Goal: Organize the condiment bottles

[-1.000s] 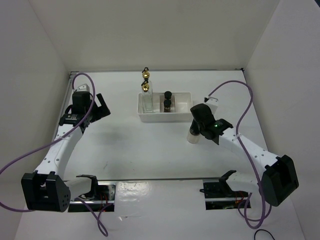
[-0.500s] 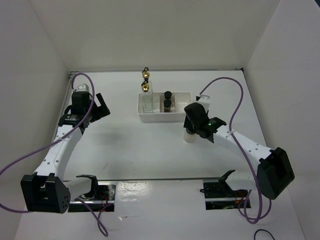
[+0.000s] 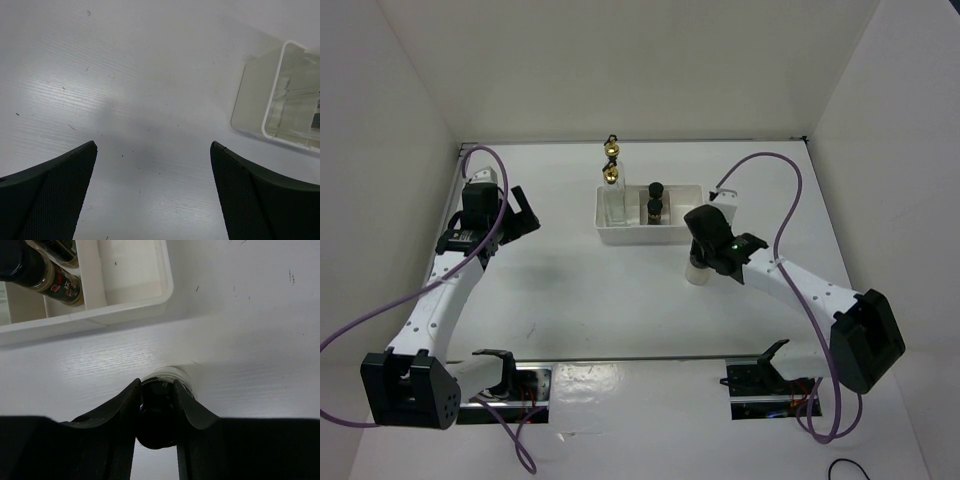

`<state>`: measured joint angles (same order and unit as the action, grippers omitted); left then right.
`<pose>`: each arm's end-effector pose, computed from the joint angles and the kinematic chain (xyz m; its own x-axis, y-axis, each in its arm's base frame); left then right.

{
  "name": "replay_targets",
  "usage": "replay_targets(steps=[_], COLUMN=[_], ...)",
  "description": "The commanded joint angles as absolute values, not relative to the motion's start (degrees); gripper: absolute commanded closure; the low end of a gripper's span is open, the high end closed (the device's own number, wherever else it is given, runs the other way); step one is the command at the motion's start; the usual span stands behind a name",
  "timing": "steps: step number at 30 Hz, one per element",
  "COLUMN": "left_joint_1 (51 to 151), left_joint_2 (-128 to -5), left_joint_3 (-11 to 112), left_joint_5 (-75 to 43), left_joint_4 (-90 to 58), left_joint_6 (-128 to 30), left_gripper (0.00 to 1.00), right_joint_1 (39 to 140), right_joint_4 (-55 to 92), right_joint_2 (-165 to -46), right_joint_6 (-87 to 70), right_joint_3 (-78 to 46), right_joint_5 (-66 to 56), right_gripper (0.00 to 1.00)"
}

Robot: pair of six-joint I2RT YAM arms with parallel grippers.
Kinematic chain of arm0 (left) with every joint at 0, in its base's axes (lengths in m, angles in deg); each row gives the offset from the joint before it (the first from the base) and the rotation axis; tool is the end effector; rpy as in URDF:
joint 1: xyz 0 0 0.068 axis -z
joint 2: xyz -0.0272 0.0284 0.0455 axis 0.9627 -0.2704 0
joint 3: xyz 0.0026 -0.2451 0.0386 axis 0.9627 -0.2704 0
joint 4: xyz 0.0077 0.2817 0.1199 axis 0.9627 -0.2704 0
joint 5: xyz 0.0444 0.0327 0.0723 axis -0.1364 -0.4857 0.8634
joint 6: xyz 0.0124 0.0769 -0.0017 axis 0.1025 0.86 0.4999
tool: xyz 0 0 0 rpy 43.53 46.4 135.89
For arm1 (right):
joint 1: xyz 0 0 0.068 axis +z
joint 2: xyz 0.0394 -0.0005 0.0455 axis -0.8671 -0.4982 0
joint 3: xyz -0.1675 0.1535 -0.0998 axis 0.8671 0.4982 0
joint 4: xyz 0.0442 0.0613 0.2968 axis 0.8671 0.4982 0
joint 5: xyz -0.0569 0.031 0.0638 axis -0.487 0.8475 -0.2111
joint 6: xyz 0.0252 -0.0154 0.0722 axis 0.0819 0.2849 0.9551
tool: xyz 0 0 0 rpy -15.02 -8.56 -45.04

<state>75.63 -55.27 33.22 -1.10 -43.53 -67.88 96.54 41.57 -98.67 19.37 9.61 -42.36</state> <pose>0.3305 -0.0001 0.2564 -0.4638 -0.4883 -0.7392 -0.3514 0.8673 -0.3525 0.2887 0.1717 0.1817 -0.6271 0.1486 -0.7646 0.1388 0.9872 0.0780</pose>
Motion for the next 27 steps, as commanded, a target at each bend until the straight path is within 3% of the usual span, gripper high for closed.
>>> replay_targets(steps=[1, 8, 27], left_joint_1=[75.80, 75.80, 75.80], left_joint_2=[-53.43, -53.43, -52.90], left_joint_3=[33.17, 33.17, 32.64], left_joint_5=[-0.75, -0.75, -0.22], left_joint_4=[-42.65, -42.65, -42.65], left_joint_6=[-67.26, -67.26, -67.26], left_gripper=[0.00, 0.00, 0.00], right_joint_1=[97.30, 97.82, 97.82], right_joint_4=[46.18, 48.65, 49.79], right_joint_2=[-101.99, -101.20, -98.13], right_joint_6=[20.51, 19.89, 10.85], right_joint_3=[8.68, 3.67, -12.24], right_joint_5=[-40.42, -40.42, -39.89], right_gripper=[0.89, 0.96, 1.00])
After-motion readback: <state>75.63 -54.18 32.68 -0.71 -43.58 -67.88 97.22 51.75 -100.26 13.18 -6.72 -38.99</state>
